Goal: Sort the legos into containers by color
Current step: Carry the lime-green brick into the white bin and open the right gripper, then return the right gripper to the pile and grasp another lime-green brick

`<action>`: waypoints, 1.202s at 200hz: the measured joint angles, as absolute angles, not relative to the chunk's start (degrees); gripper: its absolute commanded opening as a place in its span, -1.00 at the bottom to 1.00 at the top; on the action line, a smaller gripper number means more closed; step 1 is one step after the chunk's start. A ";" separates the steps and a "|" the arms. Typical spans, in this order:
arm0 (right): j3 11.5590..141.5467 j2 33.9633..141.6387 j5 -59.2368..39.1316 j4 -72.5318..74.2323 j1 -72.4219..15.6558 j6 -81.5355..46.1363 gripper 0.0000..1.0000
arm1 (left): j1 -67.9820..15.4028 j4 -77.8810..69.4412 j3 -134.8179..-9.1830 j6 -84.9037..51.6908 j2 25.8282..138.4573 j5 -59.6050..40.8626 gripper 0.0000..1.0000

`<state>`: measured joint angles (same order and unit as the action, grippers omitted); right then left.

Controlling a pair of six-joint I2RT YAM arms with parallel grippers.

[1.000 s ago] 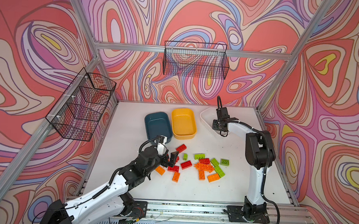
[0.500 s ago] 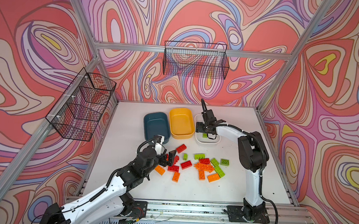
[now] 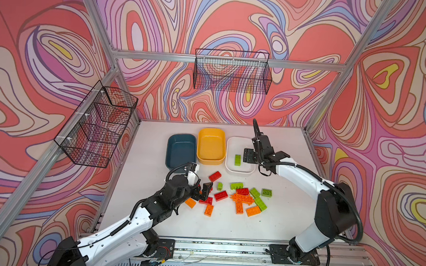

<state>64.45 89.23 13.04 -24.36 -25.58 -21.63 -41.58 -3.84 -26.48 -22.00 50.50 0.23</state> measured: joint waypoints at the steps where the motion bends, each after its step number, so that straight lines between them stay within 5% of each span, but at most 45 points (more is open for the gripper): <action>1: 63.81 88.66 13.13 -24.47 -25.58 -21.76 0.73 | -41.60 -3.95 -26.48 -22.04 50.61 0.12 1.00; 63: 42.19 75.57 14.83 -28.93 -25.58 -29.80 0.71 | -45.56 -12.45 -26.65 -22.55 62.89 -4.62 1.00; 120: 37.56 74.83 15.53 -28.93 -25.58 -34.02 0.62 | -50.78 -15.35 -31.29 -22.09 69.06 -5.30 1.00; 167: 37.04 78.67 14.96 -26.13 -25.58 -33.95 0.05 | -51.35 -15.68 -31.24 -22.09 68.66 -4.75 1.00; 240: 37.67 78.81 14.66 -26.28 -25.58 -32.84 -0.22 | -51.40 -14.94 -30.22 -21.65 63.05 -1.74 1.00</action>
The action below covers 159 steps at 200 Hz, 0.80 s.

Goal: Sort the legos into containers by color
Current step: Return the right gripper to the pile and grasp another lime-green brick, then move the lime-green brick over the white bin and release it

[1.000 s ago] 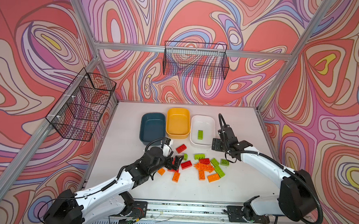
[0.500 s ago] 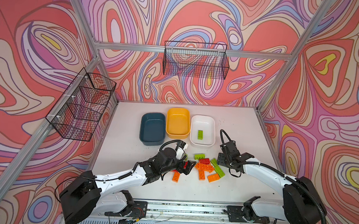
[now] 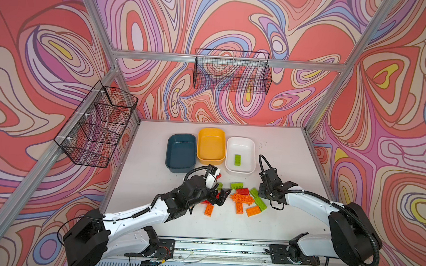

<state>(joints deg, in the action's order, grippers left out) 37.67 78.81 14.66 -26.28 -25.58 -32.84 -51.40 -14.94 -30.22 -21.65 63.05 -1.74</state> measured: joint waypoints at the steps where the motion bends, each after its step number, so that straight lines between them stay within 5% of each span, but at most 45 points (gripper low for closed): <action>1: 37.89 78.74 14.72 -26.52 -25.58 -32.67 -0.23 | -51.40 -14.94 -30.11 -21.65 62.92 -1.63 1.00; 70: 55.92 79.77 14.17 -27.46 -25.58 -28.01 -0.21 | -51.40 -10.68 -27.55 -21.26 58.89 1.41 0.99; 159: 82.50 110.21 11.51 -23.05 -25.56 -20.99 -0.19 | -51.40 -3.07 -25.96 -21.96 48.12 6.37 1.00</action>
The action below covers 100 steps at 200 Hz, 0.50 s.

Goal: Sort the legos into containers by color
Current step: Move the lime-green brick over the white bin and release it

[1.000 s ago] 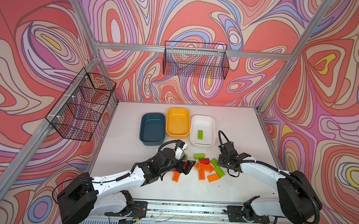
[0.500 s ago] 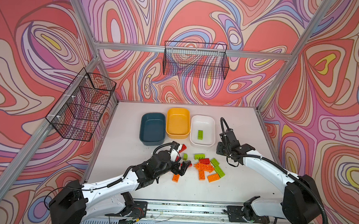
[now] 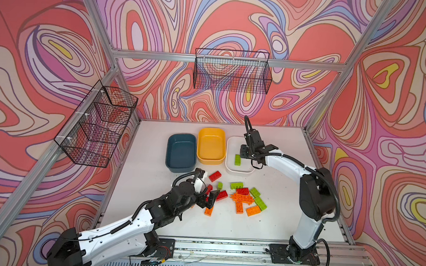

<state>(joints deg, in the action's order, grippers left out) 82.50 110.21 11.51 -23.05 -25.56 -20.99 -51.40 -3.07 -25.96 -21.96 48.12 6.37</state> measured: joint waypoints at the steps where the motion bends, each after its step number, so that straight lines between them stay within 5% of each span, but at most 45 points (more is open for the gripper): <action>1: 82.91 110.74 11.46 -23.05 -25.56 -20.93 -0.18 | -51.40 -2.85 -25.96 -21.96 47.94 6.46 1.00; 18: 87.33 115.79 11.49 -23.18 -25.52 -20.12 -0.04 | -51.40 -1.23 -25.82 -22.22 45.93 7.57 0.99; 46: 92.62 121.36 11.03 -23.92 -25.26 -18.65 0.51 | -51.40 0.78 -25.58 -22.37 43.81 9.15 0.99; 100: 87.24 114.80 9.98 -24.40 -25.17 -18.31 0.58 | -51.40 1.04 -25.15 -22.37 44.56 10.11 0.99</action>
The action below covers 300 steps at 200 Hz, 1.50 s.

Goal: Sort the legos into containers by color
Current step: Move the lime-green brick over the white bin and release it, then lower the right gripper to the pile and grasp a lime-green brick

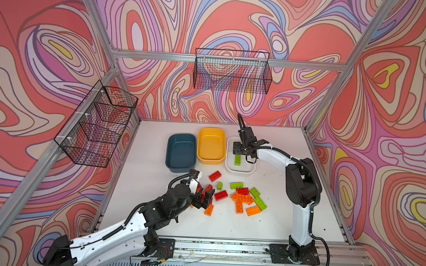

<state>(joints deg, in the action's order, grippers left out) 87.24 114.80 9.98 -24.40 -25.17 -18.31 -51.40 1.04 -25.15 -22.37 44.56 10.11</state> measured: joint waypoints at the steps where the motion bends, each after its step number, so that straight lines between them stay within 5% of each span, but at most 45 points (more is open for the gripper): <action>1: 87.24 114.80 9.98 -24.40 -25.17 -18.31 0.58 | -51.40 1.04 -25.15 -22.37 44.56 10.11 1.00; 57: 60.45 84.64 10.31 -24.38 -27.11 -21.47 0.56 | -51.40 -3.42 -23.73 -22.57 48.29 8.45 0.99; 104: 42.96 72.44 9.78 -27.05 -27.44 -24.93 0.50 | -51.42 -9.37 -23.75 -22.63 54.48 4.89 1.00; 252: 35.22 75.61 3.79 -22.15 -28.86 -28.64 0.39 | -54.46 -11.79 -23.79 -25.19 54.24 4.43 1.00; 300: 35.31 79.83 4.60 -20.64 -28.91 -28.62 0.14 | -54.46 -11.79 -23.79 -25.15 54.72 4.64 1.00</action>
<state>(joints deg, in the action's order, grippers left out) 35.31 79.83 4.60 -20.64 -28.91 -28.62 -54.46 -11.79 -23.79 -25.15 54.72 4.64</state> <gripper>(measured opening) 0.602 0.998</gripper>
